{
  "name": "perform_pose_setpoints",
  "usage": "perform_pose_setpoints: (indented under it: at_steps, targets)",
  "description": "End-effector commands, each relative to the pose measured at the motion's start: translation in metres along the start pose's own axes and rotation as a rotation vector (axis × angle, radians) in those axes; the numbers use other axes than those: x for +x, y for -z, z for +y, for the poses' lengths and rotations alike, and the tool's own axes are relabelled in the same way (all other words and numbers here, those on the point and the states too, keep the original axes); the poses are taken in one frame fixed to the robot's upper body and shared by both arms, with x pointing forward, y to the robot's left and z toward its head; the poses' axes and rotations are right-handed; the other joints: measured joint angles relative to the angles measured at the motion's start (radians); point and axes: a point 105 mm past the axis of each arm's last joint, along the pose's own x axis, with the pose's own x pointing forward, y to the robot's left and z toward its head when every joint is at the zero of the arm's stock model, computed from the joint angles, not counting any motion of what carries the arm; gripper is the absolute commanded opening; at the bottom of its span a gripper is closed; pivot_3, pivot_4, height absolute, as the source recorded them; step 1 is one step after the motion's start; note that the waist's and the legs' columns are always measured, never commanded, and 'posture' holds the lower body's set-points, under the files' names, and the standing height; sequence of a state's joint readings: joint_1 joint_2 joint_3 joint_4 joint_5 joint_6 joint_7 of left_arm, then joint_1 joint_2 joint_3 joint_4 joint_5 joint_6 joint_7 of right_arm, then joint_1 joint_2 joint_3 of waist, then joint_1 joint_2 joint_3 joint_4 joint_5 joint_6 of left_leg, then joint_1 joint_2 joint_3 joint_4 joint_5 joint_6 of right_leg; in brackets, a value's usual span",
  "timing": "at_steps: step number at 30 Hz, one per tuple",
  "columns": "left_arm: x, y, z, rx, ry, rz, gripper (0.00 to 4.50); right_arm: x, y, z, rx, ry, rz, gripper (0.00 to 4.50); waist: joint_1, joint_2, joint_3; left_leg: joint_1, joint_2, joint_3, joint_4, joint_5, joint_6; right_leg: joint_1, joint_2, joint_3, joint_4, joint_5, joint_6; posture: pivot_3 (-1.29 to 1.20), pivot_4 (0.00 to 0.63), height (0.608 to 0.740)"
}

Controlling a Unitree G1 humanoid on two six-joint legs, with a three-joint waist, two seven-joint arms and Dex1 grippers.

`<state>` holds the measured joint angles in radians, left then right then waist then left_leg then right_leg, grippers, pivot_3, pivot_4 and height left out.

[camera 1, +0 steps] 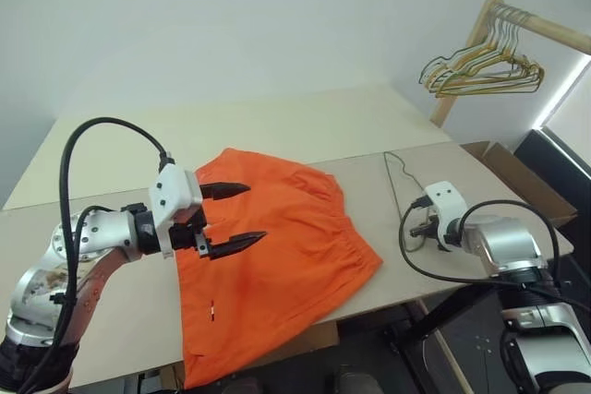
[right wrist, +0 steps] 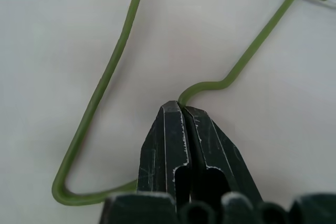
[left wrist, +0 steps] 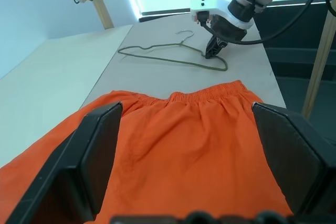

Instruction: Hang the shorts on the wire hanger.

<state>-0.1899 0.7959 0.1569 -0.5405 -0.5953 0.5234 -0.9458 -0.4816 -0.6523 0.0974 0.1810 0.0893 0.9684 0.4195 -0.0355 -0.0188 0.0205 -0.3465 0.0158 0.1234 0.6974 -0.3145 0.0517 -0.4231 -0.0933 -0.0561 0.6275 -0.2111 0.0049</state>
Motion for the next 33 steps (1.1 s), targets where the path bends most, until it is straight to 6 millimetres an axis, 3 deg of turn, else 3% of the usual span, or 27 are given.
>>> perform_pose_setpoints:
  at_steps: [1,5,9,12,17,23,29,33]
  targets:
    - [0.001,-0.010,0.009,0.044,-0.011,-0.031,4.26,-0.027,-0.051,-0.023,-0.335,0.209,-0.289,0.02,0.000,0.002,0.001,0.000,0.000,0.000,0.000,0.000,0.000,-0.001,0.000,0.000,0.000,0.000,0.000,-0.02,0.000,0.740]
    - [0.003,-0.016,0.029,0.064,-0.077,-0.048,4.26,-0.063,-0.091,-0.013,-0.821,0.316,-0.614,0.02,-0.008,0.005,0.003,-0.001,-0.001,0.000,-0.001,0.000,0.000,-0.002,0.000,0.000,0.000,-0.001,0.002,-0.03,0.000,0.740]
    - [0.001,-0.025,0.055,0.060,-0.154,-0.071,4.26,-0.084,-0.099,0.007,-1.313,0.335,-0.805,0.02,-0.017,0.005,0.003,0.000,0.000,0.001,-0.002,0.001,-0.001,-0.001,0.001,0.001,-0.001,-0.002,0.003,-0.05,0.000,0.740]
    - [0.003,-0.030,0.064,0.056,-0.148,-0.071,4.26,-0.095,-0.107,0.019,-1.498,0.344,-0.944,0.02,-0.030,0.004,0.003,0.001,0.000,0.001,-0.002,0.001,-0.001,-0.001,0.001,0.001,-0.001,-0.003,0.004,-0.06,0.000,0.740]
    - [0.016,-0.031,0.064,0.063,-0.084,-0.056,4.26,-0.104,-0.121,0.038,-1.605,0.346,-1.143,0.02,-0.038,0.004,0.003,0.002,0.000,0.004,-0.002,0.001,-0.002,-0.001,0.000,0.004,-0.001,-0.003,0.004,-0.06,0.000,0.740]
    - [0.028,-0.009,0.044,0.033,0.120,0.081,4.26,-0.106,-0.135,0.047,-1.655,0.359,-1.220,0.02,-0.039,0.004,0.003,0.003,0.001,0.006,-0.002,0.001,-0.002,-0.001,0.001,0.005,-0.001,-0.003,0.003,-0.06,0.000,0.740]
    - [0.041,0.012,0.042,0.059,0.162,0.235,4.26,-0.110,-0.144,0.052,-1.657,0.363,-1.260,0.02,-0.038,0.004,0.003,0.003,0.000,0.006,-0.002,0.001,-0.002,-0.001,0.001,0.005,-0.001,-0.003,0.004,-0.07,0.000,0.740]
    - [0.045,0.014,0.044,0.053,0.144,0.227,3.03,-0.112,-0.145,0.051,-1.656,0.368,-1.268,0.00,-0.038,0.004,0.003,0.003,0.001,0.007,-0.002,0.001,-0.002,-0.002,0.001,0.006,-0.001,-0.003,0.004,-0.07,0.000,0.740]
